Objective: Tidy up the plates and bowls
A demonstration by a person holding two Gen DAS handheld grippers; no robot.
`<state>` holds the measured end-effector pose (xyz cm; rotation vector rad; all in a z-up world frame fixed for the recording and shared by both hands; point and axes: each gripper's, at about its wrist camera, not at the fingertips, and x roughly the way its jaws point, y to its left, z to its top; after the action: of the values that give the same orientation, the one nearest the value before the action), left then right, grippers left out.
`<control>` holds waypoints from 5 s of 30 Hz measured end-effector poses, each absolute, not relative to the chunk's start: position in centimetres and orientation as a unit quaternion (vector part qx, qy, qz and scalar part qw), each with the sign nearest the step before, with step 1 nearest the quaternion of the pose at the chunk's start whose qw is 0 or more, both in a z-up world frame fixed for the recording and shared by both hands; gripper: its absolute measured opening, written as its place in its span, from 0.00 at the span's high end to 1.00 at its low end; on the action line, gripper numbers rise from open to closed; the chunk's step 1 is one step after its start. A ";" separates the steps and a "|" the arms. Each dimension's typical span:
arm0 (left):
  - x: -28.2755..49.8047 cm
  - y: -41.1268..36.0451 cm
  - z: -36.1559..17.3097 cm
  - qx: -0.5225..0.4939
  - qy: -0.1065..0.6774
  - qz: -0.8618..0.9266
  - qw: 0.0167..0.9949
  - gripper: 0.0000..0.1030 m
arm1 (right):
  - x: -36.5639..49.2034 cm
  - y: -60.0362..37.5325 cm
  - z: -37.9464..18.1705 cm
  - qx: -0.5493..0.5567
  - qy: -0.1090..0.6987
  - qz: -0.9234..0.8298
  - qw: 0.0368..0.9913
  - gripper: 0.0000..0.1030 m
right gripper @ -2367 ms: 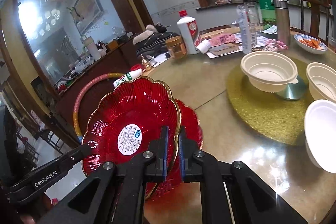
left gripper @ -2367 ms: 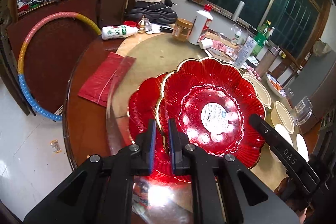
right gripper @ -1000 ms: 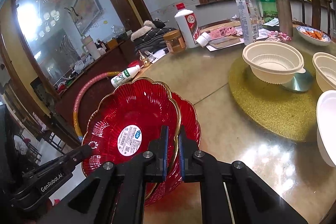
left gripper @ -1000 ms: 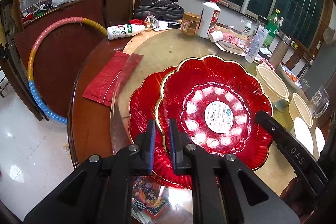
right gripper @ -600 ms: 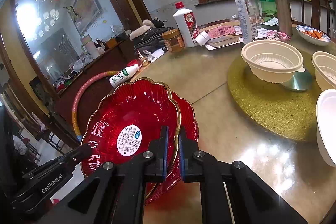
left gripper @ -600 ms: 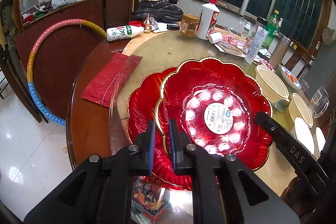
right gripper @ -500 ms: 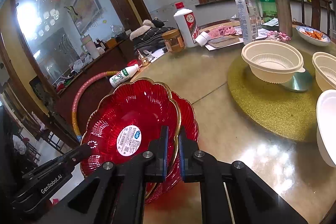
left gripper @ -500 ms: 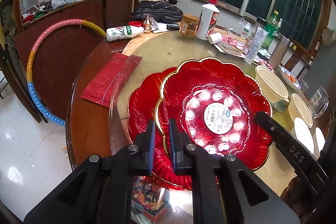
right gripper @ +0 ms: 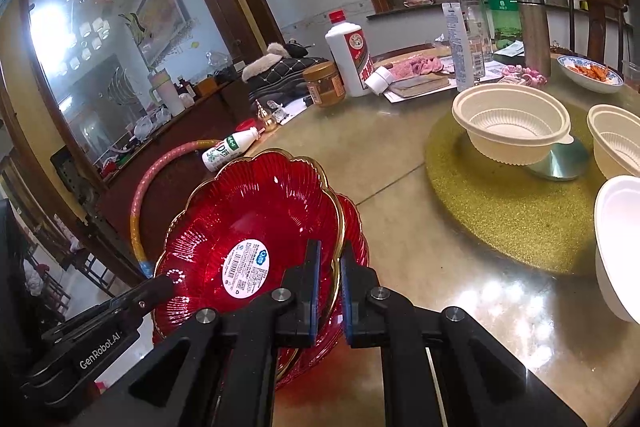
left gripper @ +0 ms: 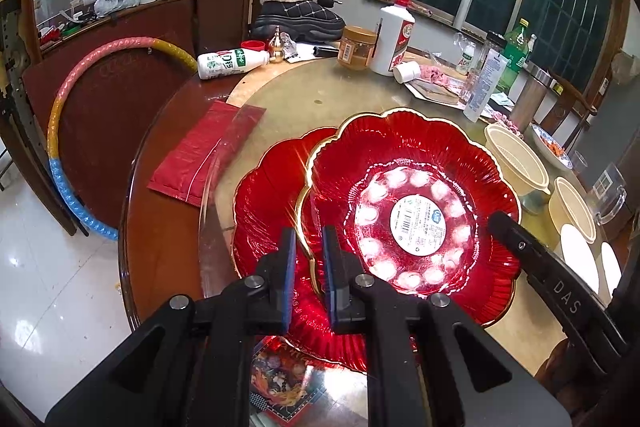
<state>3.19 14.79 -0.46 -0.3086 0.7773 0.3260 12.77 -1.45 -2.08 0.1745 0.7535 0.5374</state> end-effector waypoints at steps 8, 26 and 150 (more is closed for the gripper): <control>2.9 14.7 -0.7 -0.143 0.356 0.181 0.906 0.90 | 12.9 -0.9 -2.8 0.082 0.371 0.264 0.886 0.81; 0.9 17.1 -0.5 -0.222 0.315 0.211 0.899 0.27 | 12.5 -3.1 -1.6 0.145 0.319 0.259 0.900 0.08; 5.3 2.6 1.7 -0.163 0.405 -0.040 0.899 0.90 | 10.1 -16.2 0.7 0.194 0.402 0.174 0.878 0.91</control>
<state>5.31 2.60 1.74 -0.3384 0.8386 -0.0835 10.12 -16.17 0.66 0.4038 0.8392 0.3622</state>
